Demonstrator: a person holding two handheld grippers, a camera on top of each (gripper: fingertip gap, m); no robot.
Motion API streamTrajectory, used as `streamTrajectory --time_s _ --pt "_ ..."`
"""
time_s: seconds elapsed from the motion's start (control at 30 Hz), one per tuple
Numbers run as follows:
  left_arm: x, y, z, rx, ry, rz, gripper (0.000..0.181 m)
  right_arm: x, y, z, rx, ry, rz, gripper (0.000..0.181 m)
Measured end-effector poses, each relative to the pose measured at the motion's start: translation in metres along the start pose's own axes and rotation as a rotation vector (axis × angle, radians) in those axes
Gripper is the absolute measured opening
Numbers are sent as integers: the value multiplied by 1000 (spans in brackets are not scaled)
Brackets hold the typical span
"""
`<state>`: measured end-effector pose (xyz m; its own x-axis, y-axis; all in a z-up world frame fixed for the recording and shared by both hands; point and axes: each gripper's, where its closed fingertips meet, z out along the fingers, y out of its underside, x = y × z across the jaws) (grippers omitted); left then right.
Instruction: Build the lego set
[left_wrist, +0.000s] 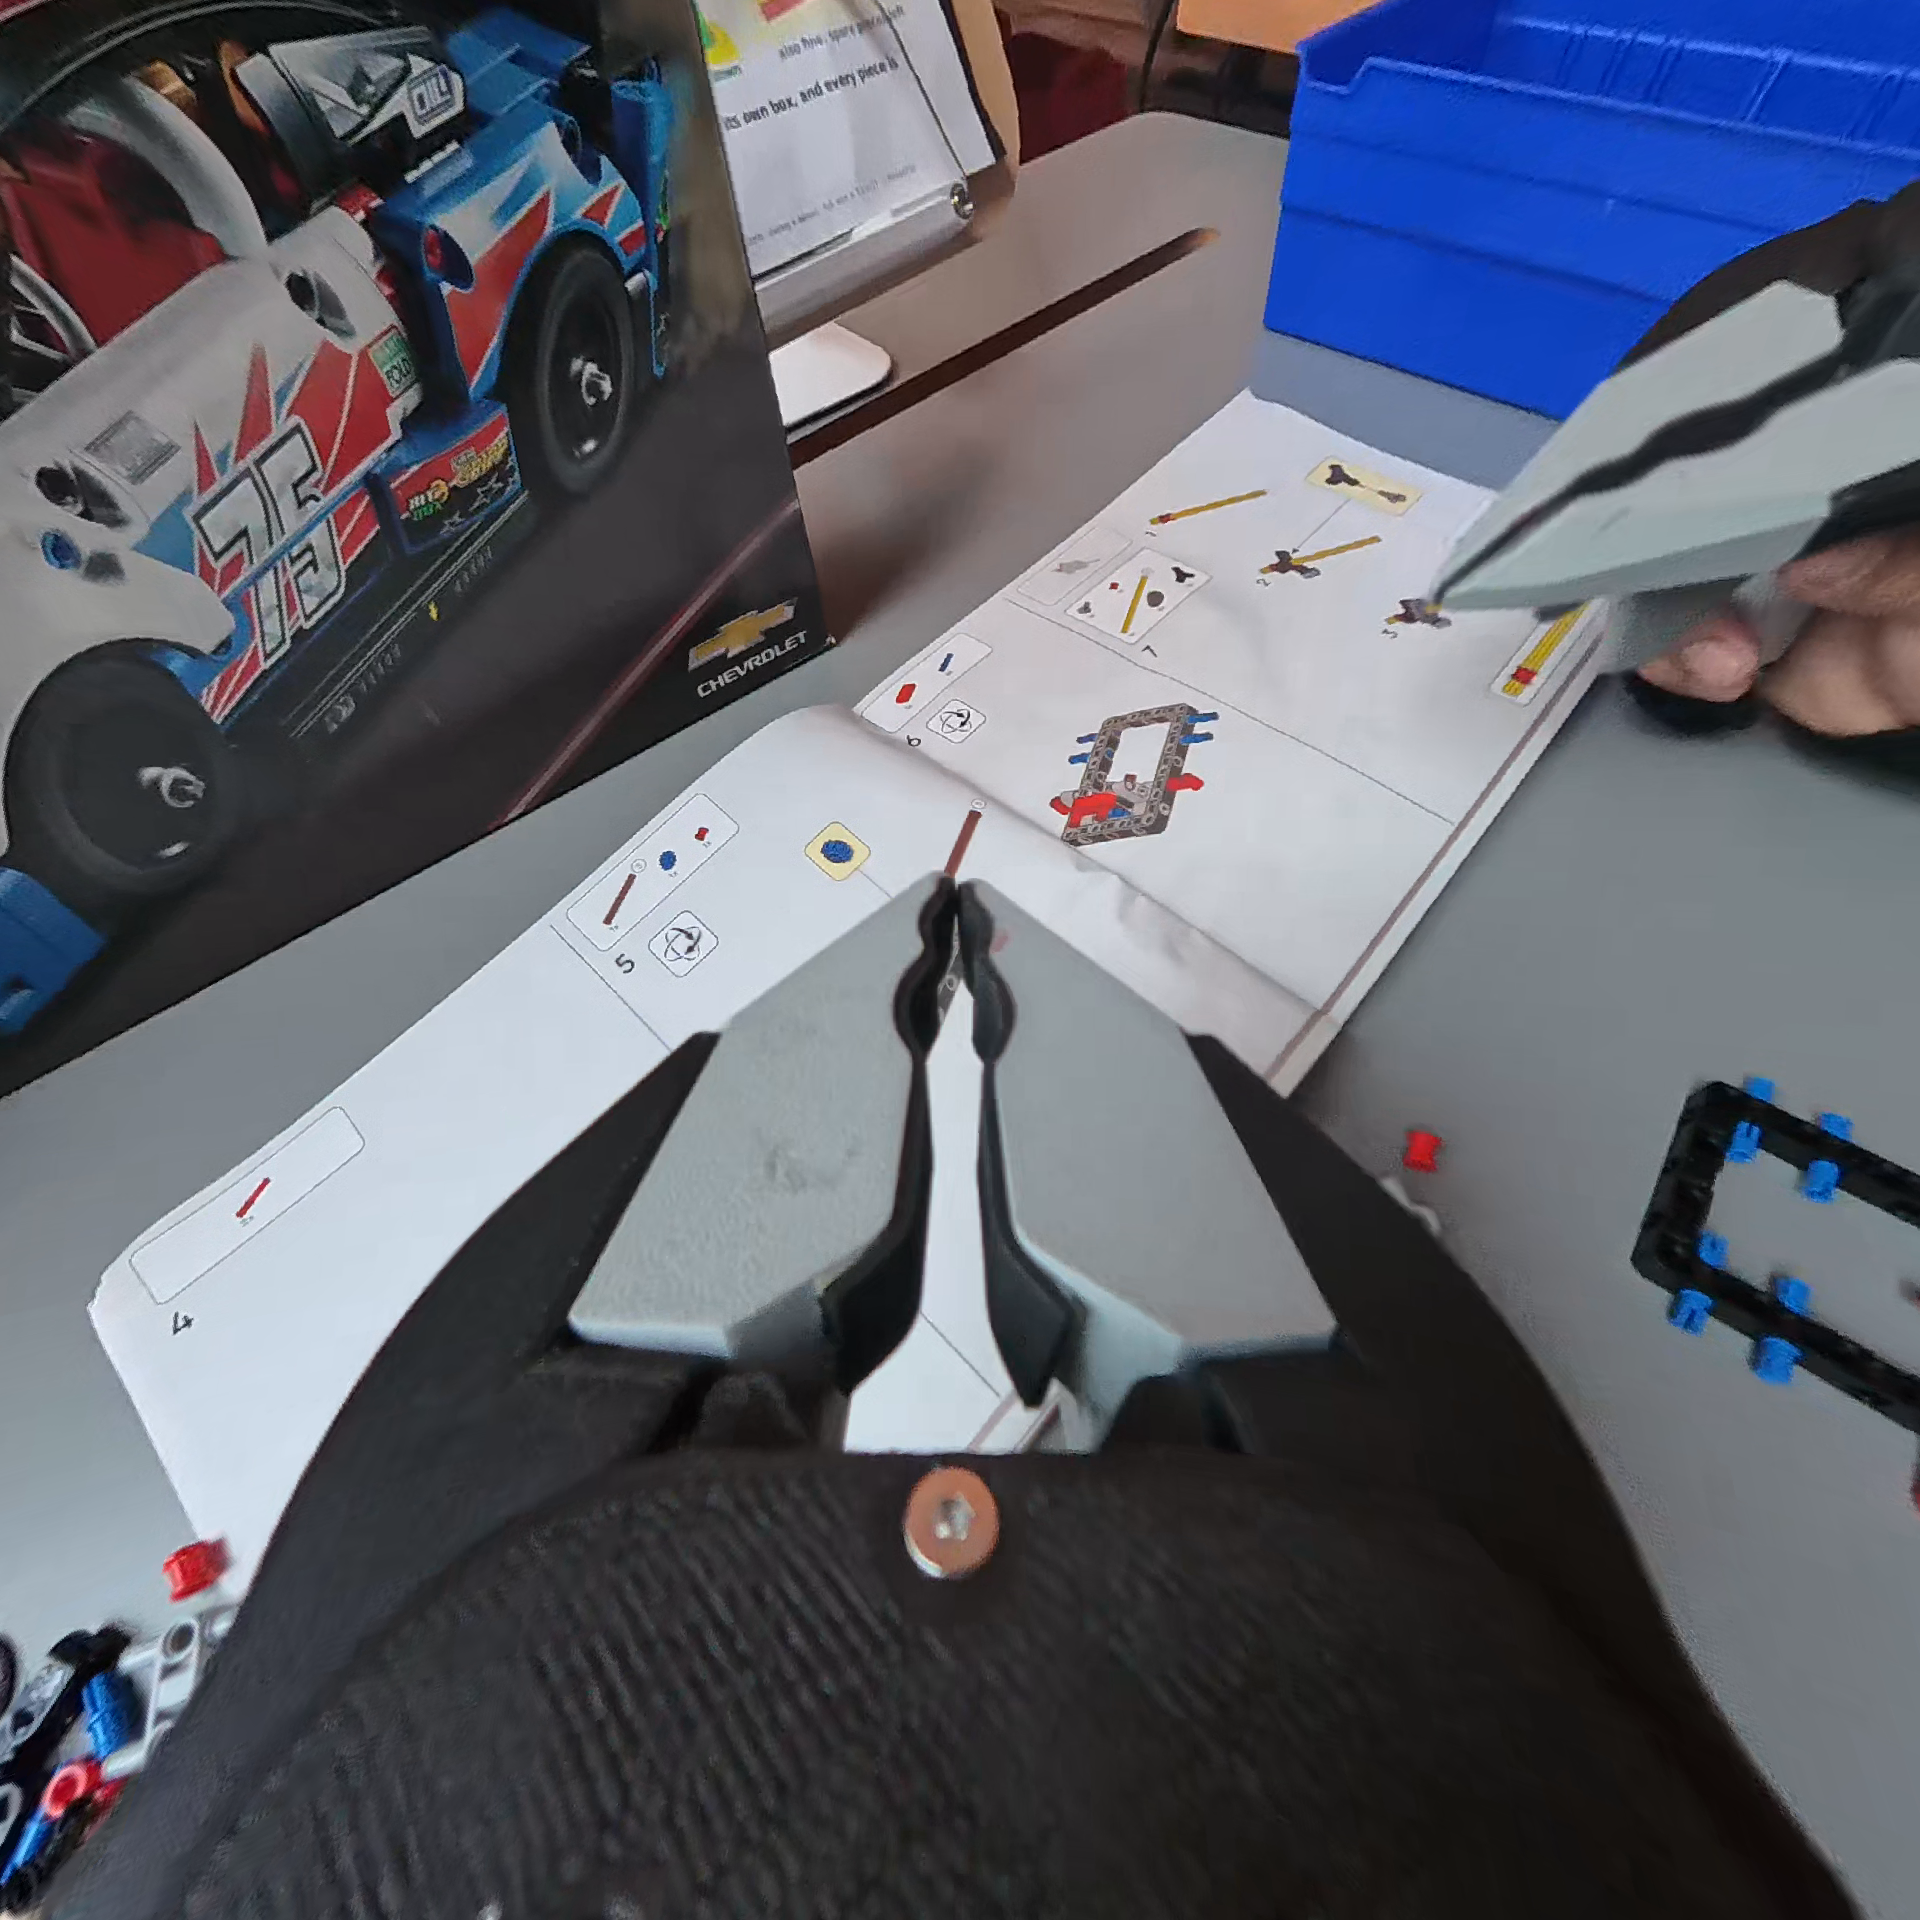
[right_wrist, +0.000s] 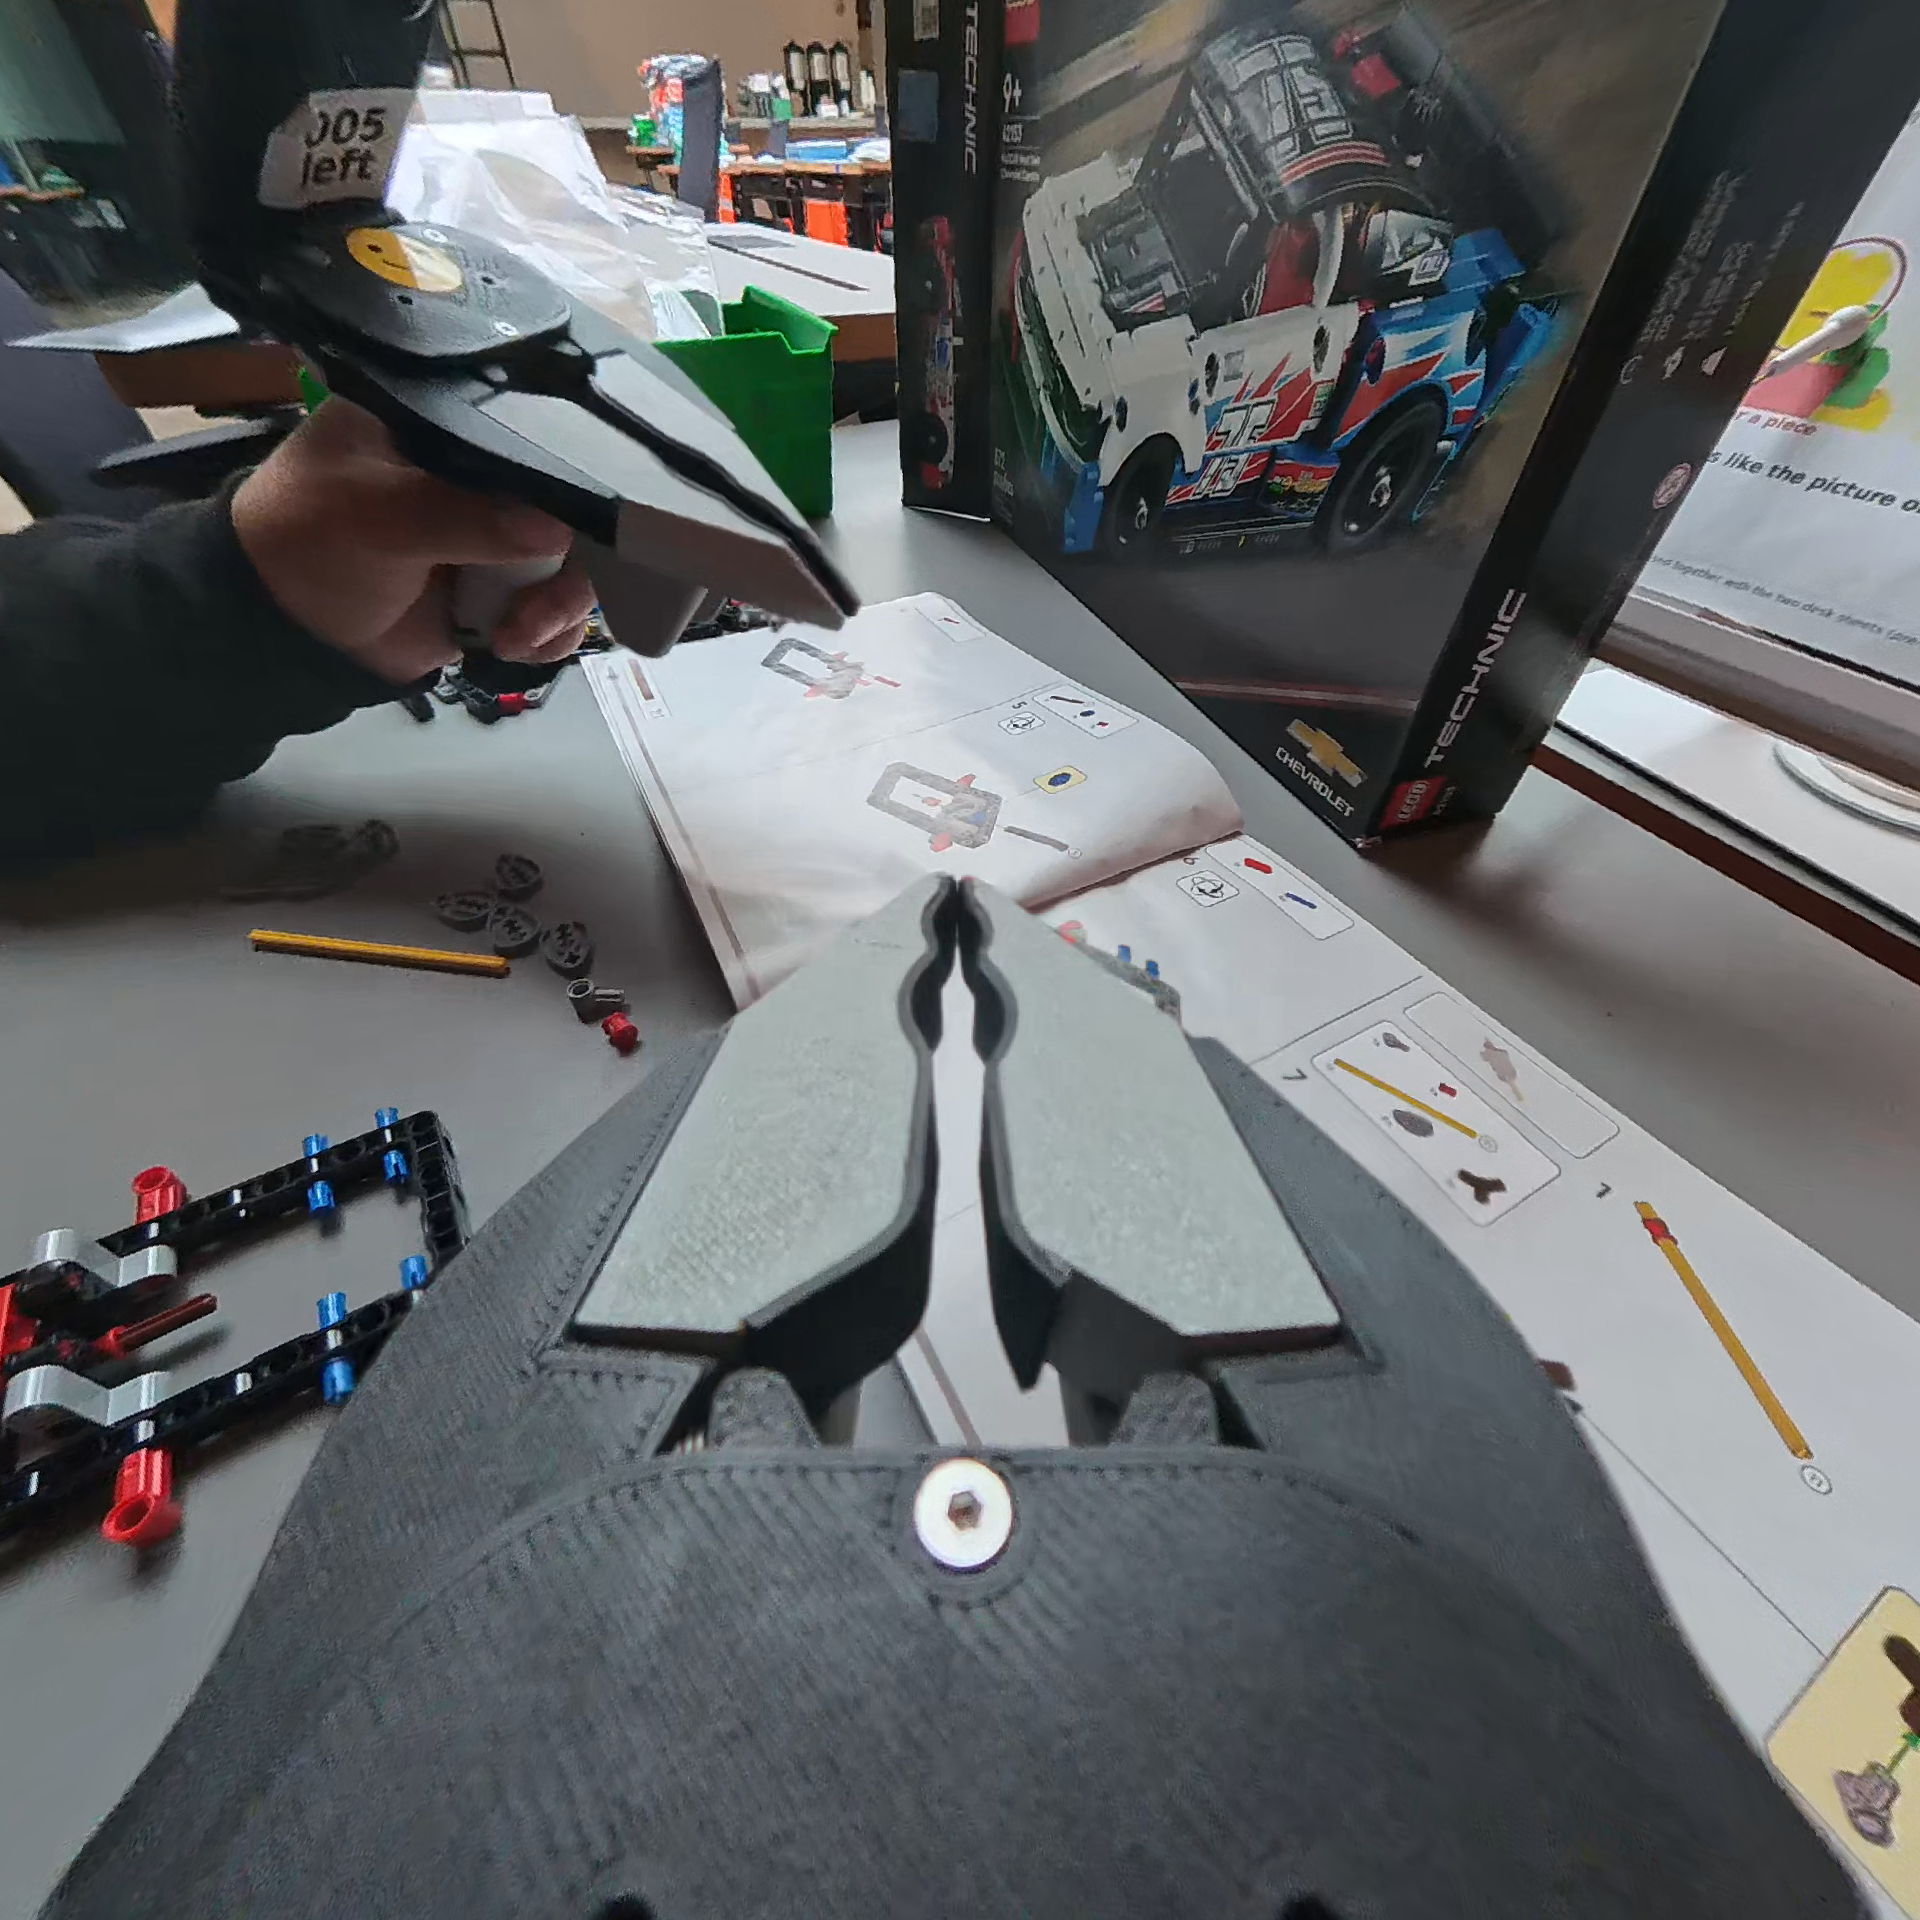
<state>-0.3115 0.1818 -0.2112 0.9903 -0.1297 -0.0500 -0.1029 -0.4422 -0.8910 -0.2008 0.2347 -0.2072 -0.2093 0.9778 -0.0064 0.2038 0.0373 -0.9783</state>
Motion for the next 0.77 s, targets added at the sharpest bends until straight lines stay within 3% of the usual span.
streamTrajectory --time_s 0.1,0.17,0.23,0.27,0.37,0.43,0.77 --pt "1 7 6 -43 -34 50 0 2 -4 -2 21 33 -26 2" --pt "4 5 8 -32 -37 68 16 4 -9 -5 49 50 -32 26" --pt "6 4 7 -25 -35 67 13 3 -7 -6 41 38 -24 15" --pt "4 4 6 -21 -51 73 0 3 -4 -6 19 30 -18 0" --pt "4 2 5 -17 -65 94 0 3 2 -3 -3 26 -10 0" --pt "6 1 5 -5 -58 86 0 3 -1 -3 9 28 -15 12" --pt "2 0 3 4 -73 63 5 -1 0 -2 3 4 -12 9"
